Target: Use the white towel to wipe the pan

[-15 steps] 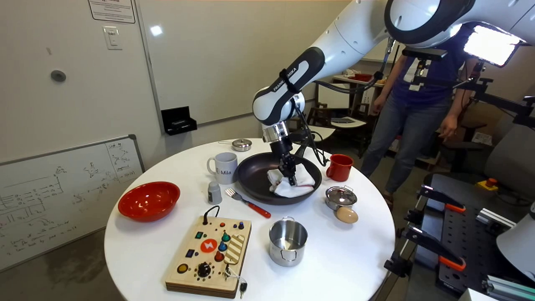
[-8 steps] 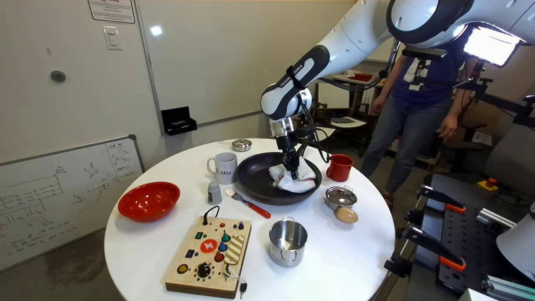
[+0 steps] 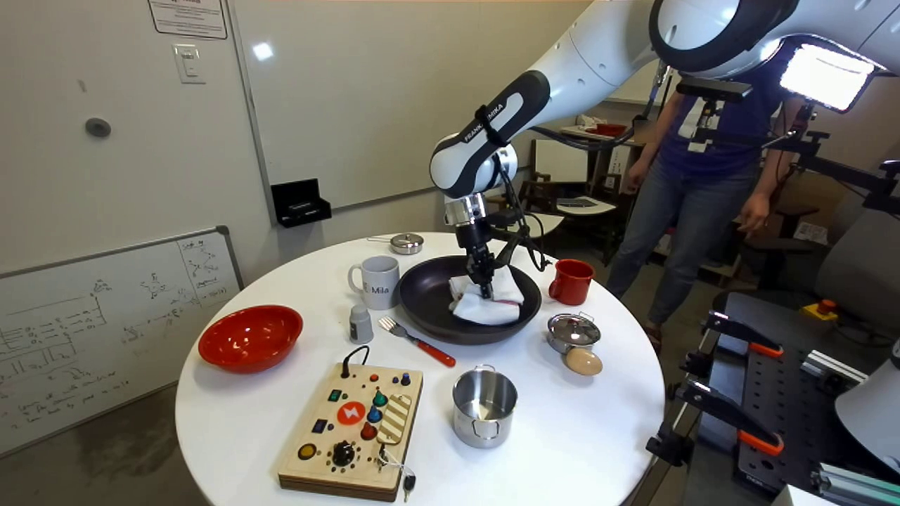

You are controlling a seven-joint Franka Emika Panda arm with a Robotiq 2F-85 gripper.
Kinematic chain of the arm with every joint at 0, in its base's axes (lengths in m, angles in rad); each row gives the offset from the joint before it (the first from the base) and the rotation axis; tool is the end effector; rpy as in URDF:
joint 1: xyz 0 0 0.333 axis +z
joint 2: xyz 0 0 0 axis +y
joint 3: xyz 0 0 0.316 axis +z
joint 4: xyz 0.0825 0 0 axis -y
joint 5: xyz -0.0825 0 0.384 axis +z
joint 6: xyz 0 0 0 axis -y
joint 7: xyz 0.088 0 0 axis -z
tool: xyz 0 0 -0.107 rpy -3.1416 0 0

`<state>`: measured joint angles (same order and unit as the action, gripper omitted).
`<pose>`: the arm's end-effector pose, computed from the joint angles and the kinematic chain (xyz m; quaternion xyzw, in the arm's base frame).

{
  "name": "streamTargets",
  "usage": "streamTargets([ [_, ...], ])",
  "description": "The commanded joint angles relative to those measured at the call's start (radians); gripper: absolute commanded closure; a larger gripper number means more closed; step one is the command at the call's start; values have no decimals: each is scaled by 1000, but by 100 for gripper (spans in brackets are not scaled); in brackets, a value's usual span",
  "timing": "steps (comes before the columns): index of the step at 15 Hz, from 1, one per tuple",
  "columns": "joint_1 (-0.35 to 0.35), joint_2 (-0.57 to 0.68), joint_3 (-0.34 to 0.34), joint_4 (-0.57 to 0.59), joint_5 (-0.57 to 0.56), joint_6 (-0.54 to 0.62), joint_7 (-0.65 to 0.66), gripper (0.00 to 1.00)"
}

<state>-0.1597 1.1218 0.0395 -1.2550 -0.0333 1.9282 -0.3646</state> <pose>0.6732 -0.0885 0.0417 -0.9675 -0.1210 0.2141 0.0590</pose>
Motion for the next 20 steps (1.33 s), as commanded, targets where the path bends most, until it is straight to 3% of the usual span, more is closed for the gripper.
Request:
streamTargets([
  [1, 14, -40, -9, -29, -6, 13, 20, 95],
  [7, 20, -78, -13, -60, -12, 7, 25, 94],
  [8, 22, -81, -15, -62, -14, 3, 29, 69],
  [10, 25, -88, -16, -74, -19, 15, 31, 64],
  [11, 25, -89, -17, -75, -18, 17, 35, 79],
  [12, 26, -88, -16, -74, -19, 13, 30, 52],
  [13, 27, -89, -18, -76, -20, 15, 32, 51],
  [20, 30, -103, -18, -93, -18, 27, 35, 3],
])
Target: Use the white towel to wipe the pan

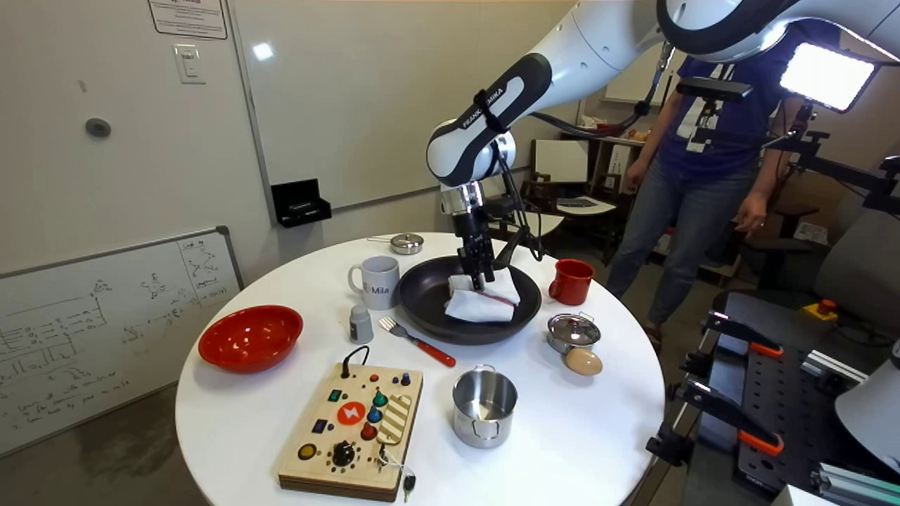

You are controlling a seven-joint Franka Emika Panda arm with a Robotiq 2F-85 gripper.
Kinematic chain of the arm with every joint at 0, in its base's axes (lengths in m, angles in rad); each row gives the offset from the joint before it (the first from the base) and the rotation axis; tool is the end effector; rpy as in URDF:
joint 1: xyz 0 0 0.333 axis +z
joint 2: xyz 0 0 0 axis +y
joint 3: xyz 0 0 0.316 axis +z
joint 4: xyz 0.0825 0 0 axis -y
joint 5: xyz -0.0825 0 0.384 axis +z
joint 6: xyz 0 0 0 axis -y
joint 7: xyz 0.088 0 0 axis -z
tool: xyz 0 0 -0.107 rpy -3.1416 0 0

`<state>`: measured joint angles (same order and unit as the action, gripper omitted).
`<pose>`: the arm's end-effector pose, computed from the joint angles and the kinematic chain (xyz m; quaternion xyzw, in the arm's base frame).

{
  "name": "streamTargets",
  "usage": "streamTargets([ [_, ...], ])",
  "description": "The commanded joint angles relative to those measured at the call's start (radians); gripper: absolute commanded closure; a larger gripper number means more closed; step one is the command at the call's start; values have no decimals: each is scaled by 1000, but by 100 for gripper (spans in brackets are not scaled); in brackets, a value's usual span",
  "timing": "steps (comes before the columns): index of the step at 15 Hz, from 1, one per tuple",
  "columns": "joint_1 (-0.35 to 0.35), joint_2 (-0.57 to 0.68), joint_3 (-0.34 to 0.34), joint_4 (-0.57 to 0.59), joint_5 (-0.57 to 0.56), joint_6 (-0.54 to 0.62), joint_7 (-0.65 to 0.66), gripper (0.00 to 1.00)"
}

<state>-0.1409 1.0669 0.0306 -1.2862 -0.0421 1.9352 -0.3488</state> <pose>0.6793 -0.0819 0.0679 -0.9706 -0.1228 0.2024 0.0443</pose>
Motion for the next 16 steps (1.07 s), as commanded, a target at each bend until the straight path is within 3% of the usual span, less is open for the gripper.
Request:
streamTargets([
  [1, 12, -52, -9, -65, -13, 16, 12, 0],
  [16, 21, -121, -9, -145, -15, 47, 16, 0],
])
